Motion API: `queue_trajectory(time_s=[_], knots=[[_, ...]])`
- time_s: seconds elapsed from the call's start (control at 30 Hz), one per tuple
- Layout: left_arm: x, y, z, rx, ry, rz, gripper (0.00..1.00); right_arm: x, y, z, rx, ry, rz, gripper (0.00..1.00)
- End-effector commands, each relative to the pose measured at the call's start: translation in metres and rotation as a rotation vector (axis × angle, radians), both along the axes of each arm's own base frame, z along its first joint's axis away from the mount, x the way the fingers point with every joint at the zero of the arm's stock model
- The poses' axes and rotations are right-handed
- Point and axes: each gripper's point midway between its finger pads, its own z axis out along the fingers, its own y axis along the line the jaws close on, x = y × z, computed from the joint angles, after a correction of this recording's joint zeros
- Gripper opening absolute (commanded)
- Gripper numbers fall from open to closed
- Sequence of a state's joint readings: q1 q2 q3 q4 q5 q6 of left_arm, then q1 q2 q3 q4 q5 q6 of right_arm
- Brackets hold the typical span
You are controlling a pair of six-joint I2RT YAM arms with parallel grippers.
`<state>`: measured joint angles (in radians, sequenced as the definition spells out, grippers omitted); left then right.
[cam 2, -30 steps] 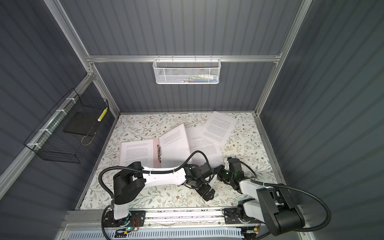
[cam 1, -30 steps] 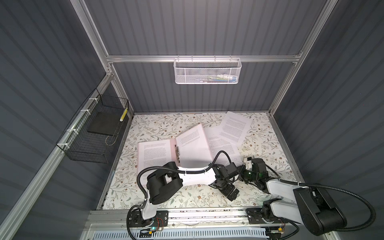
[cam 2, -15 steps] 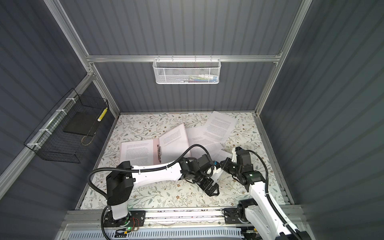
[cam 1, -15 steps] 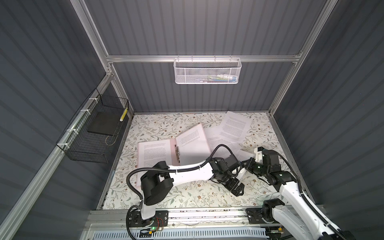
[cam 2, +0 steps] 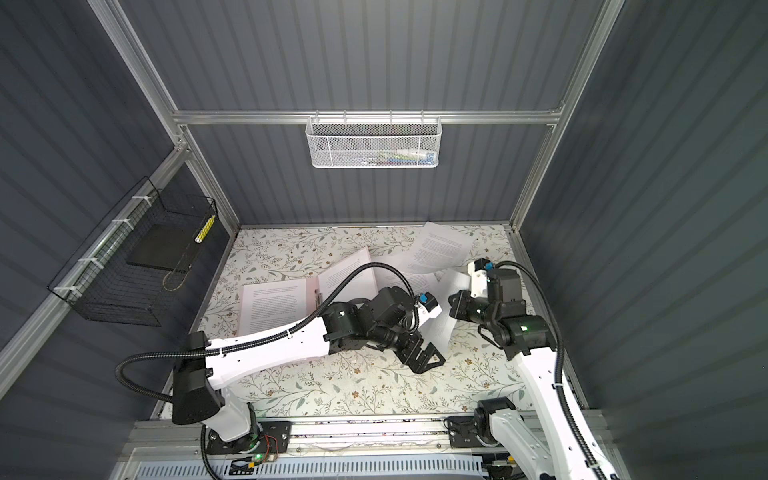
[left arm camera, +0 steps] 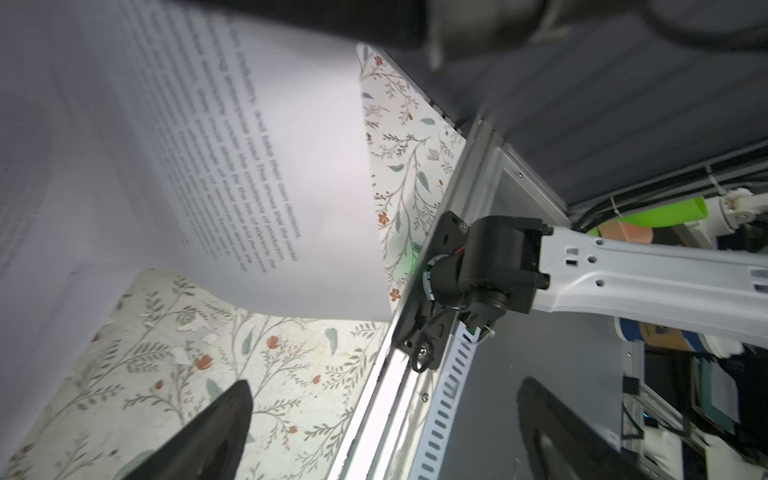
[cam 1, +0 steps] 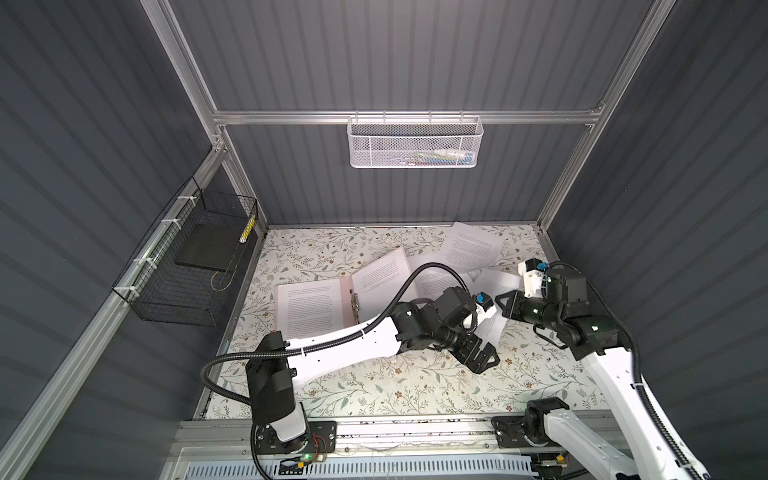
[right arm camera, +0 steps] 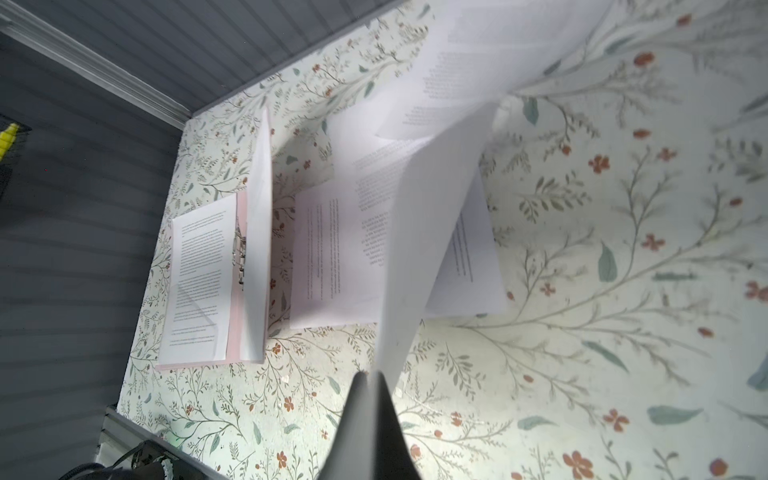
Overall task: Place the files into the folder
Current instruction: 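Lift the sheet with the right gripper while the left gripper rises toward it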
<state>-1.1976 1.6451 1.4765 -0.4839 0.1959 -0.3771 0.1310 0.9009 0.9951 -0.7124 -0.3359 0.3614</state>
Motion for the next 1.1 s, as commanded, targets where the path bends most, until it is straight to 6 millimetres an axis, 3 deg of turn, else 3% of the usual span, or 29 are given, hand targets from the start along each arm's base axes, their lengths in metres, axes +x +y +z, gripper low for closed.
queue_trajectory(time_s=[0.0, 0.07, 0.27, 0.37, 0.5, 0.77, 0.9, 1.07], knots=[[0.037, 0.035, 0.024, 0.043, -0.178, 0.172, 1.0, -0.005, 0.009, 0.03, -0.053, -0.052, 0.125, 0.0], [0.052, 0.056, 0.031, 0.057, -0.237, 0.257, 1.0, -0.005, 0.019, 0.055, -0.057, -0.106, 0.2, 0.0], [0.08, 0.101, 0.049, -0.009, -0.265, 0.379, 1.0, -0.015, 0.059, 0.099, -0.112, -0.247, 0.452, 0.0], [0.089, 0.113, 0.051, 0.004, -0.279, 0.401, 1.0, -0.016, 0.073, 0.115, -0.164, -0.282, 0.539, 0.0], [0.096, 0.125, 0.06, 0.014, -0.342, 0.407, 1.0, -0.013, 0.09, 0.12, -0.294, -0.267, 0.658, 0.0], [0.093, 0.135, 0.101, -0.103, -0.663, 0.257, 1.0, 0.01, 0.066, 0.104, -0.665, -0.221, 0.706, 0.0], [0.086, 0.13, 0.107, -0.127, -0.864, 0.097, 1.0, 0.014, 0.06, 0.116, -0.744, -0.326, 0.744, 0.0], [0.085, 0.115, 0.134, -0.147, -0.883, -0.105, 0.97, 0.0, 0.063, 0.125, -0.783, -0.447, 0.864, 0.0]])
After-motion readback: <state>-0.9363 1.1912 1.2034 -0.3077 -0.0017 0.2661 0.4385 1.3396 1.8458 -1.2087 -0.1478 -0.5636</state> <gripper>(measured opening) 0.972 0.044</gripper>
